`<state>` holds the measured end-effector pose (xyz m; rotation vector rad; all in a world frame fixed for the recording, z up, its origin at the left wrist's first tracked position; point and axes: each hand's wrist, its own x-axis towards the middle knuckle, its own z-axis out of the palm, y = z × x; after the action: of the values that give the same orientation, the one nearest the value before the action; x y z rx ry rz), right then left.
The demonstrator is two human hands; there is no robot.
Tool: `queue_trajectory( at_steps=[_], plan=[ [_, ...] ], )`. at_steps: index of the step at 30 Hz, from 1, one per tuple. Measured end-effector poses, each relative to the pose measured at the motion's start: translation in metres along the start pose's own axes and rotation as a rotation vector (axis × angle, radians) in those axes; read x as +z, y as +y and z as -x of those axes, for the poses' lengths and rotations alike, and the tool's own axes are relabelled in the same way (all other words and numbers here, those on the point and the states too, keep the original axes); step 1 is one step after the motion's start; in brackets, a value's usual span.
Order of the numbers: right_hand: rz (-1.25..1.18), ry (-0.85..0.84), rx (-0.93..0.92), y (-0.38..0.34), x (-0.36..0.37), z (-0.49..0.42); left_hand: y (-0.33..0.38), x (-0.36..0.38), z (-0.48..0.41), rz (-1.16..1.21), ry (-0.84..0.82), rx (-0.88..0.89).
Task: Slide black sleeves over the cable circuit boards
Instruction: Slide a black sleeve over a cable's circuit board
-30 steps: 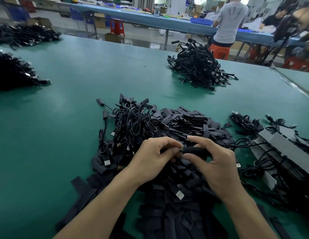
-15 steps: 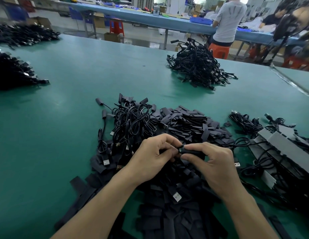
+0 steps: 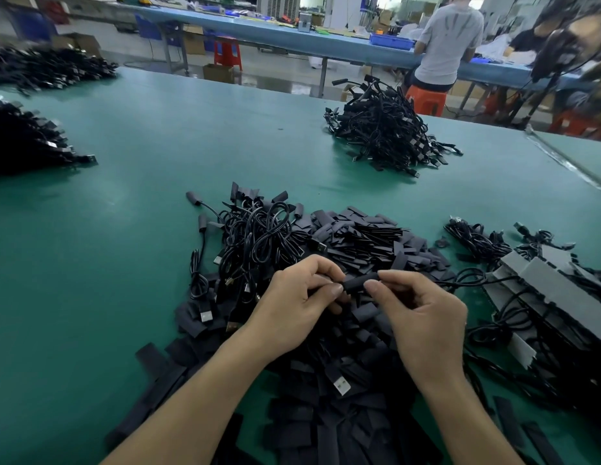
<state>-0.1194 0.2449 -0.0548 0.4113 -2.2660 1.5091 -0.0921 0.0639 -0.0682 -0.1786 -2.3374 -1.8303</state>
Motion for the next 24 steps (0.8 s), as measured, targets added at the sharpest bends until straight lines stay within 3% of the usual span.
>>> queue_trajectory(
  at_steps=[11,15,20,24],
  plan=[
    [-0.136,-0.078,0.063,0.001,0.005,0.004,0.001,0.000,0.001,-0.027,0.015,0.014],
    [-0.274,-0.063,0.122,0.000,0.006,0.000,0.004,0.000,0.004,-0.112,0.081,0.143],
    [-0.736,0.076,0.246,-0.006,-0.007,-0.012,0.011,0.001,0.009,-0.259,0.149,0.311],
    [-0.960,0.118,0.305,-0.012,-0.011,-0.016,0.015,0.001,0.010,-0.281,0.077,0.239]
  ],
)
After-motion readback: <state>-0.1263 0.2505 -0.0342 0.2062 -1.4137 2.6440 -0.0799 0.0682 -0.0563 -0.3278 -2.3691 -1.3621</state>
